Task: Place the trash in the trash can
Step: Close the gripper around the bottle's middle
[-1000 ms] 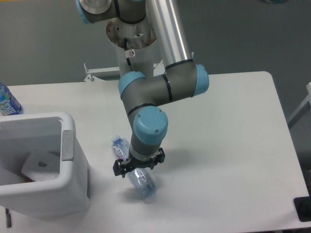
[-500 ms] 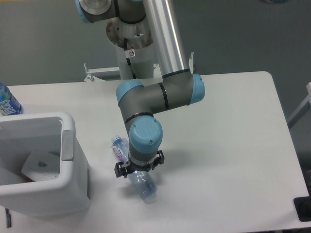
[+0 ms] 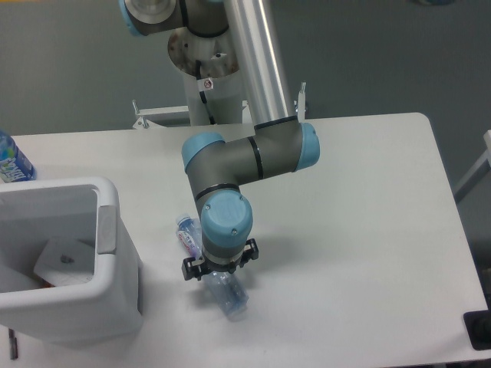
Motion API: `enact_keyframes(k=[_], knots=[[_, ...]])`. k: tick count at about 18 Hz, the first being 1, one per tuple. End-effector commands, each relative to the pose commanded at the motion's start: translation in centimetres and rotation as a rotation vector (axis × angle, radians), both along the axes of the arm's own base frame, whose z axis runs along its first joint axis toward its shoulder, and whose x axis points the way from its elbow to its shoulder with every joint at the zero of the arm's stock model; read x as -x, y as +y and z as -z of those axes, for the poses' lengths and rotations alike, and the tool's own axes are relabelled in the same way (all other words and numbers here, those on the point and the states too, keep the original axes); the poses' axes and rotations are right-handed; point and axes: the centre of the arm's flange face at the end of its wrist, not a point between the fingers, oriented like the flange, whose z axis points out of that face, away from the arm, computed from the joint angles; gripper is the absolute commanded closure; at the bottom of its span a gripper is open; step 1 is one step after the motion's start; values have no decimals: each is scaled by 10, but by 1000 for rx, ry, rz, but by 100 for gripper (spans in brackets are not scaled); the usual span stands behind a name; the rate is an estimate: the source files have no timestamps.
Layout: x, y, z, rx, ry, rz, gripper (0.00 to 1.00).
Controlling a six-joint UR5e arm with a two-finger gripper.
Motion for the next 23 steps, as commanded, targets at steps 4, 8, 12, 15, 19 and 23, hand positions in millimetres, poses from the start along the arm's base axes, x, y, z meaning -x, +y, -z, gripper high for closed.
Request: enact_keyframes(k=[4,8,12,15,19,23], knots=[[-2,-3,1,7,-6,2,23],[-5,-5,2,9,-8,9,33],[-7,-7,0,6,-6,12,40],[-9,-9,-2,4,-6,14,41],[-8,-10,-7,-2,-2,14,42],[-5,-11,-21,-23,13,15,42]])
